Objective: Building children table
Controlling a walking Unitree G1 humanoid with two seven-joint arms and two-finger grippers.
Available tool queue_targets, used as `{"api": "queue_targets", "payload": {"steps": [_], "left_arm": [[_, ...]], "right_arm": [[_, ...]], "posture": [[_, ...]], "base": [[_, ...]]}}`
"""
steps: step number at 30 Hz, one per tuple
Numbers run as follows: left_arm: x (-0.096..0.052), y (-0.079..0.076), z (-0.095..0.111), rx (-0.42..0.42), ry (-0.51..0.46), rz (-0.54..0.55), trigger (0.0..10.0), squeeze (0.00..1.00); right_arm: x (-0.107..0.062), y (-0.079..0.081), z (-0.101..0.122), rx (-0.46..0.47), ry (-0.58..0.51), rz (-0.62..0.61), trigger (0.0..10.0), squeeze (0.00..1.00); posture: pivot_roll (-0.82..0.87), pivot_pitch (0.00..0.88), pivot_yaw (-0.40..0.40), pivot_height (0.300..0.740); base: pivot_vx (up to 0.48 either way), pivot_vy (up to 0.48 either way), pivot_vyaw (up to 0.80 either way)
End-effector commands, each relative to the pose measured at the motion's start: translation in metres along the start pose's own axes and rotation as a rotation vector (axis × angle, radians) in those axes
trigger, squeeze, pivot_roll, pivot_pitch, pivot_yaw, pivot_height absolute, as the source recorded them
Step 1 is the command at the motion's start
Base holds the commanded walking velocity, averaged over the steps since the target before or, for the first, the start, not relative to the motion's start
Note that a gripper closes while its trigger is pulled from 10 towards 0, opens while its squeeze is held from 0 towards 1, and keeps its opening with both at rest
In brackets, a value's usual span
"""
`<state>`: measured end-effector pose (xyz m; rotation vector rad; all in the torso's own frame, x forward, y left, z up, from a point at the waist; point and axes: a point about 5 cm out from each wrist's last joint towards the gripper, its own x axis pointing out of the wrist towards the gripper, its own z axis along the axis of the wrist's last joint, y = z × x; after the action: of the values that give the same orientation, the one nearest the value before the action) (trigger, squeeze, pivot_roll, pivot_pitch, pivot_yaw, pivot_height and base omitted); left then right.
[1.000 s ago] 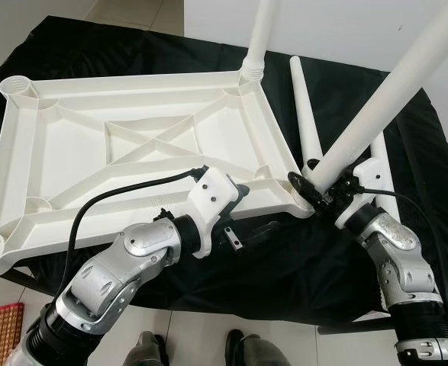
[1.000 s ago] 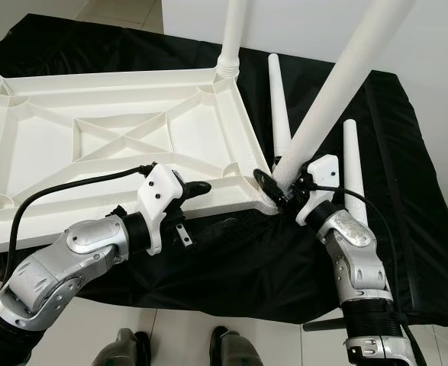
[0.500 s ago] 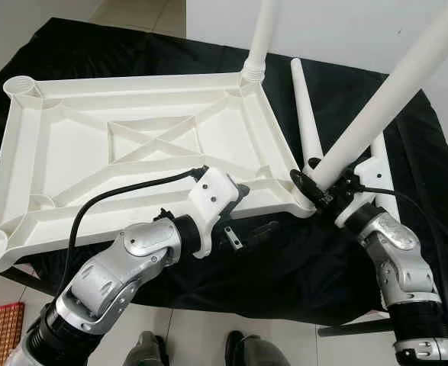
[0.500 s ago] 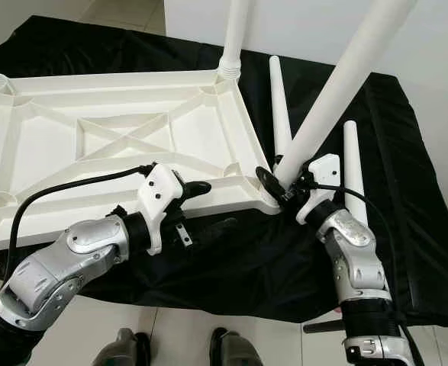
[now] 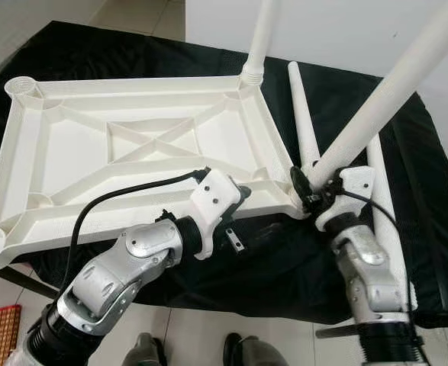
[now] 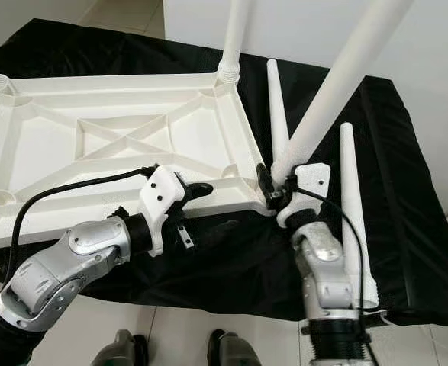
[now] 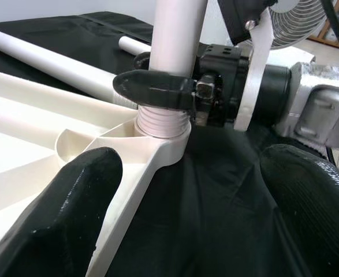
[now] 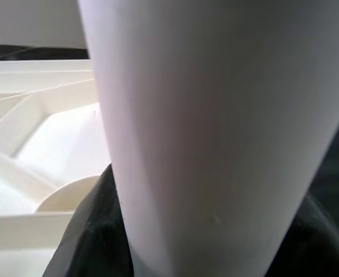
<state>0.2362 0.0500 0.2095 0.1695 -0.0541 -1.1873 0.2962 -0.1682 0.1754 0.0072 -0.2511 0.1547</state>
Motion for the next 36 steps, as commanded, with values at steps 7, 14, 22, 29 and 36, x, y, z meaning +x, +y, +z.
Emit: {"api": "queue_targets", "payload": {"steps": [7, 14, 22, 29, 36], "left_arm": [[-0.001, -0.01, -0.002, 0.001, 0.002, -0.113, 10.0, 0.0], [-0.002, -0.009, -0.001, -0.017, -0.006, -0.111, 10.0, 0.0], [-0.003, -0.007, 0.0, -0.019, -0.006, -0.105, 10.0, 0.0], [-0.002, -0.006, 0.0, -0.02, -0.008, -0.098, 10.0, 0.0], [-0.001, -0.005, 0.0, -0.022, -0.011, -0.095, 10.0, 0.0]], "right_arm": [[-0.013, 0.012, -0.027, 0.065, 0.118, -0.328, 10.0, 0.0], [-0.011, 0.026, -0.03, 0.103, 0.142, -0.396, 10.0, 0.0], [-0.011, 0.023, -0.027, 0.083, 0.123, -0.396, 10.0, 0.66], [-0.008, 0.021, -0.014, 0.095, 0.031, -0.283, 10.0, 1.0], [-0.008, 0.012, -0.014, 0.066, 0.022, -0.098, 10.0, 0.0]], "posture": [[0.07, 0.172, -0.087, 0.74], [0.07, 0.177, -0.087, 0.74], [0.07, 0.185, -0.075, 0.74], [0.06, 0.19, -0.077, 0.74], [0.06, 0.19, -0.076, 0.74]], "base": [[0.0, 0.0, 0.0], [0.0, 0.0, 0.0], [0.0, 0.0, 0.0], [0.0, 0.0, 0.0], [0.0, 0.0, 0.0]]}}
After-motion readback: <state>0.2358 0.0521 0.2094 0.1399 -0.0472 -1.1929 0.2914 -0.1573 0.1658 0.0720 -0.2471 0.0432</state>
